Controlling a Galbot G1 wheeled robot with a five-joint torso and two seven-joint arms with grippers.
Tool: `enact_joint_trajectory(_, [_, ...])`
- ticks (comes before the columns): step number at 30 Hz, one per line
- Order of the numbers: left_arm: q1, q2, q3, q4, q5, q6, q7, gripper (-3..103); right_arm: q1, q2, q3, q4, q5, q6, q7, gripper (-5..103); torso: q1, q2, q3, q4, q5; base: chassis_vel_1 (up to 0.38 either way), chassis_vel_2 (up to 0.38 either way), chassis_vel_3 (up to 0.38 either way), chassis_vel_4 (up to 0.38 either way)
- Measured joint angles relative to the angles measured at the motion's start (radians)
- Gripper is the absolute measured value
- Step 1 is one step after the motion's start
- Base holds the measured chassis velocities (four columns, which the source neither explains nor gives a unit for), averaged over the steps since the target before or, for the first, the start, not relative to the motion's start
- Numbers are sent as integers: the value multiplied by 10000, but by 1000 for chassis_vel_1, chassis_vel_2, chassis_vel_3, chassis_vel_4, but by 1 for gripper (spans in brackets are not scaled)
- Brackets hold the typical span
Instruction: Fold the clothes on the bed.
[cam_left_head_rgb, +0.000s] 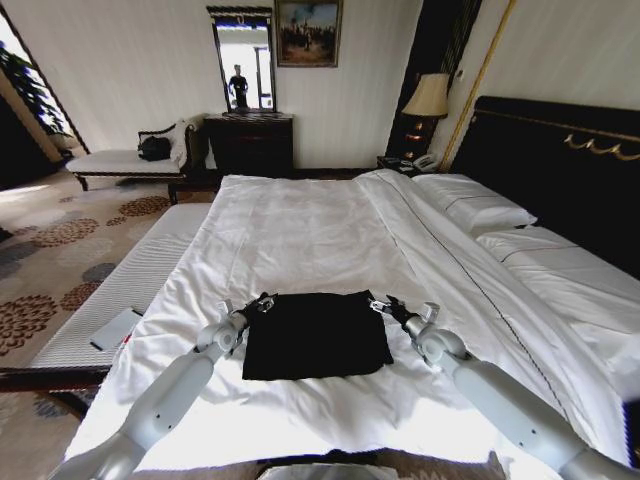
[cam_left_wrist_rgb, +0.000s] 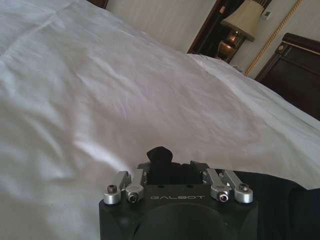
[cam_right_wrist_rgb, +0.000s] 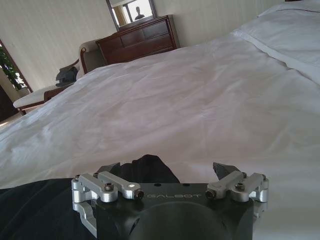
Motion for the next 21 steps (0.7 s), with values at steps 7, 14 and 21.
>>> enact_joint_trajectory(7, [-108, -62, 122, -8, 73, -7, 1, 16, 702, 371, -555, -557, 263, -121, -52, 100, 2, -1, 0, -2, 1, 0, 0, 0, 0])
enact_joint_trajectory(14, [-106, -41, 97, -4, 117, -31, 2, 3, 767, 465, -782, -672, 163, -196, -120, 97, 0, 0, -1, -1, 0, 0, 0, 0, 0])
enact_joint_trajectory(21, [-73, -60, 69, -8, 111, -61, 1, 3, 802, 524, -890, -806, 24, -143, -263, 71, 0, 0, -1, -1, 0, 0, 0, 0, 0])
